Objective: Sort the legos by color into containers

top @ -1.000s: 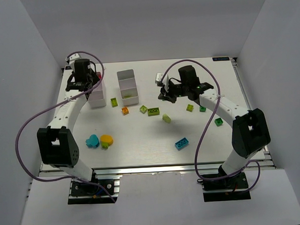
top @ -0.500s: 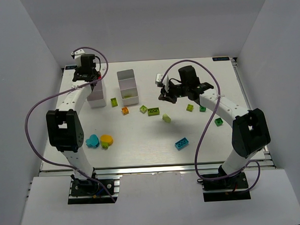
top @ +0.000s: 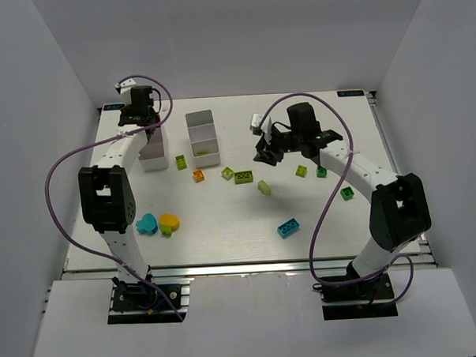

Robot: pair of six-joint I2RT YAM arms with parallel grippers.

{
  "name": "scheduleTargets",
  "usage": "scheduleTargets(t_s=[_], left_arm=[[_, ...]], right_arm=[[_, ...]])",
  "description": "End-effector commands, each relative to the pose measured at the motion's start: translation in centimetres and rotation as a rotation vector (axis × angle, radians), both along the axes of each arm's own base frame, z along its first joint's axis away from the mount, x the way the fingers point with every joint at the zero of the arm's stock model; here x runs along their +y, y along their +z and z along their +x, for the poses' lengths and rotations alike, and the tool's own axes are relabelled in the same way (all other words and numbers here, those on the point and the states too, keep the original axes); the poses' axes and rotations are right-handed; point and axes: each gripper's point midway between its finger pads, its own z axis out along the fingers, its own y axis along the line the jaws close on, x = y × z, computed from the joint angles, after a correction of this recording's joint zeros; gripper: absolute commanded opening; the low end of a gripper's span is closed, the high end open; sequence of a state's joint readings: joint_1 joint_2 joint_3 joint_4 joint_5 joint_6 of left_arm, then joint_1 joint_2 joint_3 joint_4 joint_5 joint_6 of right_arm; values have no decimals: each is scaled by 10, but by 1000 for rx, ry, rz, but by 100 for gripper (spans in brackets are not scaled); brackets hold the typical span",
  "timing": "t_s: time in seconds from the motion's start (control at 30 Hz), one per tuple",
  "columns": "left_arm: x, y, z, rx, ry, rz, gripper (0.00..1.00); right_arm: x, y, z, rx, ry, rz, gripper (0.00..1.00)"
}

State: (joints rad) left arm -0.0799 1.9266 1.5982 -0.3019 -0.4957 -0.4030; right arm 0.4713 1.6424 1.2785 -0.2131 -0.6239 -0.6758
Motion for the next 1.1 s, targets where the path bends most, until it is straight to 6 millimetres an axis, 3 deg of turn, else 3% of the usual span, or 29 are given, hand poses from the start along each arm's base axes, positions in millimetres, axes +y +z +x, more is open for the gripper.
scheduleTargets(t_s=[0.0, 0.07, 0.13, 0.27, 0.3, 0.33, 0.37, 0.4, 0.43, 0.47, 0.5, 0.53, 0.57, 0.6, 0.63, 0.67, 0.7, 0.73, 0.77, 0.8, 0.83, 0.9, 0.93, 0.97, 1.0, 1.07], left_arm=[[9, 33, 8, -90, 34, -5, 56], [8, 39, 8, -100, 27, -12, 68], [6, 46, 7, -119, 19, -23, 73], [-2, 70, 5, -160, -26, -54, 75], [-5, 86, -2, -180, -42, -66, 74], [-6, 94, -8, -190, -47, -72, 72], [-7, 89, -19, -175, -55, -79, 54], [-11, 114, -34, -231, -80, -96, 42], [-13, 118, -45, -241, -88, -107, 32], [-14, 96, -62, -202, -88, -128, 24], [-16, 95, -76, -203, -93, -145, 18], [-19, 112, -96, -243, -110, -168, 18], [-20, 87, -113, -192, -97, -199, 21], [-21, 76, -129, -153, -95, -217, 37], [-22, 81, -147, -167, -94, -242, 50], [-25, 73, -159, -153, -75, -288, 59], [-27, 43, -178, -69, -62, -311, 66], [-32, 33, -188, -42, -68, -344, 76], [-34, 31, -200, -45, -45, -389, 79], [-35, 17, -214, 6, -25, -408, 80], [-35, 1, -226, 46, -2, -428, 83], [-37, -10, -246, 67, 67, -496, 84], [-37, -23, -256, 94, 101, -520, 85], [-39, -24, -262, 79, 145, -576, 87], [-41, -31, -272, 107, 170, -593, 89], [-41, -42, -288, 129, 232, -636, 90]], right_arm=[[-3, 22, 0, -49, -7, 36, 51], [-3, 22, 0, -44, -13, 38, 58], [-4, 23, 1, -43, -17, 41, 64], [-7, 25, 4, -29, -45, 50, 72], [-8, 26, 5, -27, -57, 51, 77], [-9, 29, 7, -31, -69, 60, 89], [-12, 31, 11, -28, -91, 63, 89], [-14, 33, 12, -1, -119, 75, 90], [-19, 28, 13, 38, -141, 66, 89], [-21, 27, 13, 64, -153, 62, 89], [-21, 34, 15, 77, -164, 67, 89], [-25, 28, 16, 102, -161, 49, 89], [-27, 22, 3, 165, -121, 24, 89], [-27, 26, 3, 164, -108, 19, 89], [-32, 24, 3, 161, -103, 6, 88], [-33, 23, 1, 161, -97, -2, 86], [-37, 20, -3, 173, -97, -18, 77], [-41, 19, -3, 165, -94, -31, 69], [-45, 15, -5, 178, -100, -43, 60], [-49, 10, -10, 213, -103, -59, 39], [-52, 8, -10, 235, -110, -64, 30], [-56, 0, -20, 298, -108, -83, 20], [-58, -5, -24, 317, -108, -91, 21], [-59, -8, -27, 324, -110, -96, 24], [-60, -8, -29, 322, -113, -96, 41], [-63, -15, -29, 324, -131, -104, 59]])
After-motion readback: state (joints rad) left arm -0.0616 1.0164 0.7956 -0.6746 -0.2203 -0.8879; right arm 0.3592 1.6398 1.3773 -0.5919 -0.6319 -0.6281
